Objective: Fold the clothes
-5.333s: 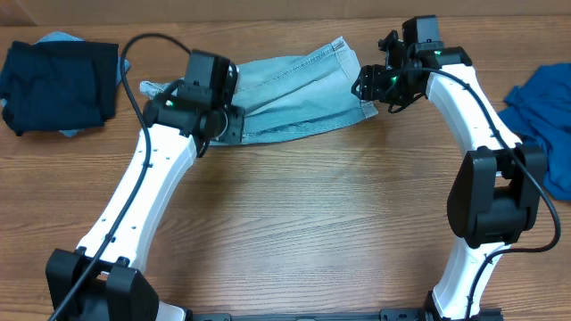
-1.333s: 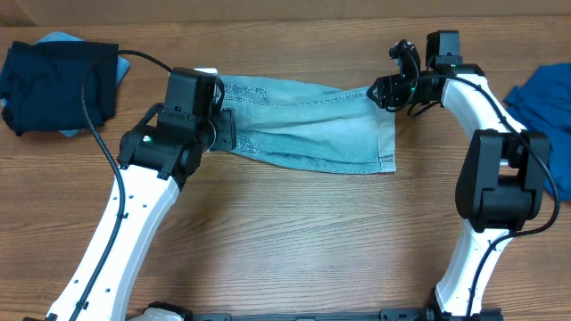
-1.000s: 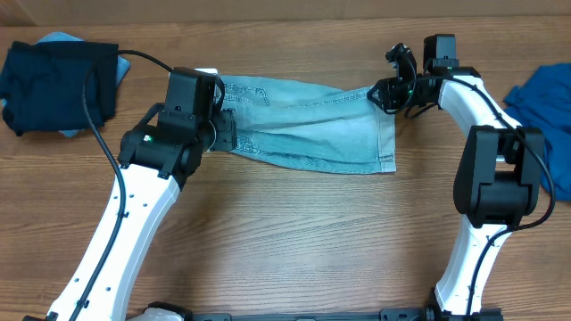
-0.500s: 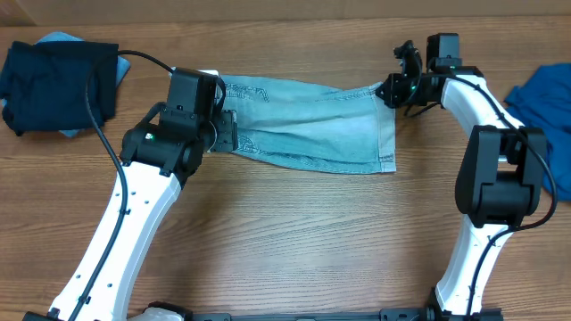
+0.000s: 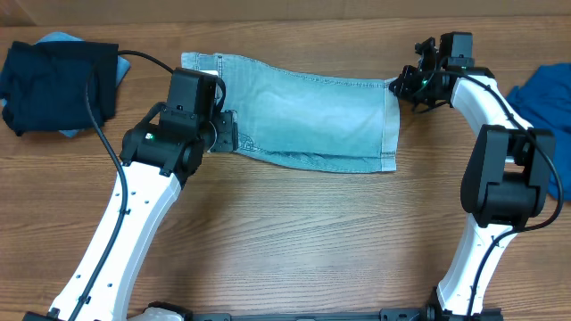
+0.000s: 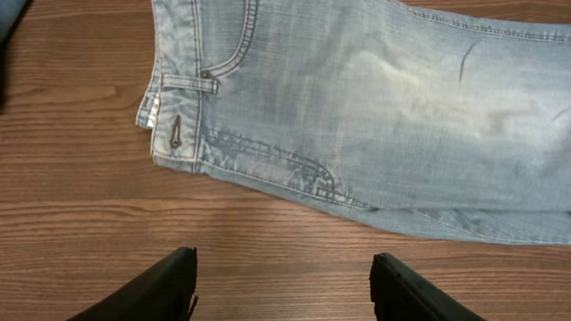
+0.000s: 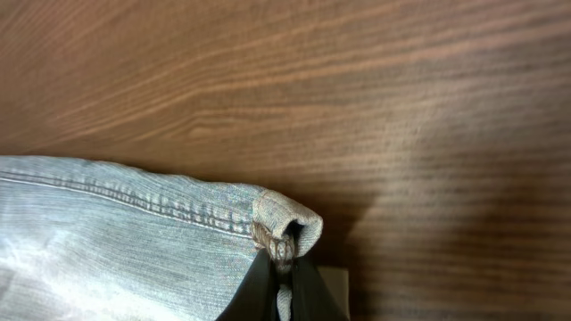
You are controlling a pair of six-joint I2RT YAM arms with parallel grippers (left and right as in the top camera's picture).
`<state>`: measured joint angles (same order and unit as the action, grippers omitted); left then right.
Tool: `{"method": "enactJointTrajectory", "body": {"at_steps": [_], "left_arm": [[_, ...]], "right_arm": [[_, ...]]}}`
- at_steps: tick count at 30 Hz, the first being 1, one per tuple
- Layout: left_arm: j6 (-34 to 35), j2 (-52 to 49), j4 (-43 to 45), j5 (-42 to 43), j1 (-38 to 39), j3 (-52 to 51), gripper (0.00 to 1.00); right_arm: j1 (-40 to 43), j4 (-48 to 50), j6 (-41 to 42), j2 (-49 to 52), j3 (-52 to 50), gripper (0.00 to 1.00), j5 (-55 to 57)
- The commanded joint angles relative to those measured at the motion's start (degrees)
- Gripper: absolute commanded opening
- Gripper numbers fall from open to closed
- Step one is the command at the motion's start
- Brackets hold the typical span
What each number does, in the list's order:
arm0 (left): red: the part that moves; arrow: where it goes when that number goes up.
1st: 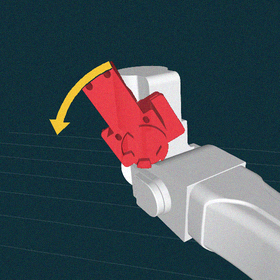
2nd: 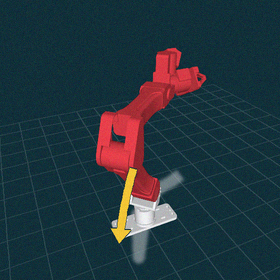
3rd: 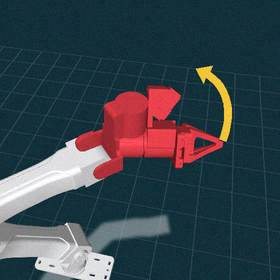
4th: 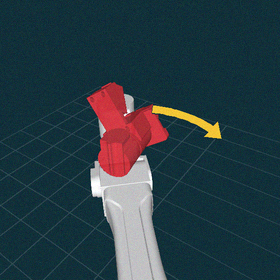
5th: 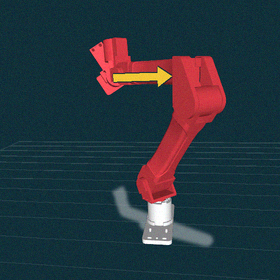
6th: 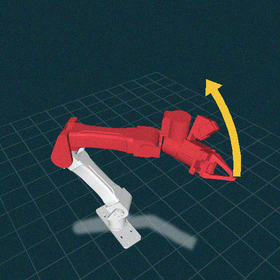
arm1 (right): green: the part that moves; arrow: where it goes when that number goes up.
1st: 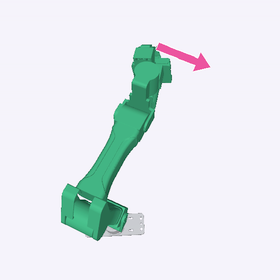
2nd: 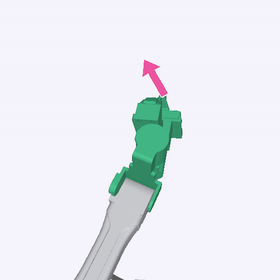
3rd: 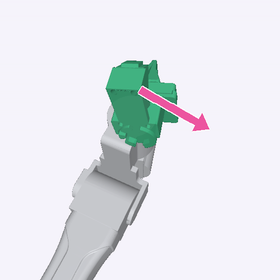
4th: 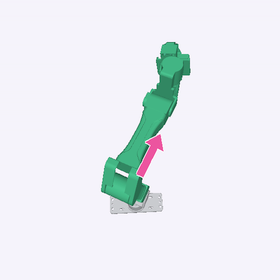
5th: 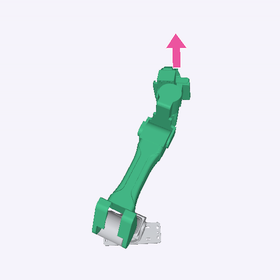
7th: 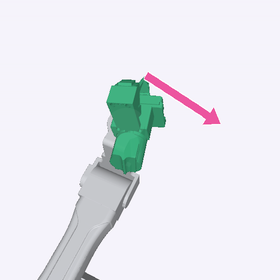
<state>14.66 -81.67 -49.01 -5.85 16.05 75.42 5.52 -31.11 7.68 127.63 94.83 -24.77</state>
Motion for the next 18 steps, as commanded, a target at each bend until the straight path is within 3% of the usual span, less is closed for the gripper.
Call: {"method": "enactJointTrajectory", "body": {"at_steps": [1, 3, 5, 9, 18], "left_arm": [[-0.48, -0.42, -0.09, -0.59, 0.04, 0.92, 0.66], [-0.5, -0.42, -0.26, -1.03, 0.04, 0.92, 0.66], [-0.48, -0.42, -0.26, -2.47, -0.02, 0.92, 0.66], [-0.5, -0.42, 0.02, -3.85, -0.09, 0.92, 0.67], [-0.31, -2.67, -0.02, -2.45, -2.95, 0.92, 0.67]], "right_arm": [[0.09, 1.27, 0.48, -0.33, 1.68, 0.15, 5.46], [0.2, 0.28, 0.48, -0.33, 1.68, 0.43, 5.38], [0.24, -2.58, 0.5, -0.59, 1.68, 0.54, 5.29], [0.24, -8.76, 3.34, -1.16, 1.68, 0.6, 5.27], [-0.33, -18.67, 3.28, -10.97, 1.68, 0.58, 3.93]]}}
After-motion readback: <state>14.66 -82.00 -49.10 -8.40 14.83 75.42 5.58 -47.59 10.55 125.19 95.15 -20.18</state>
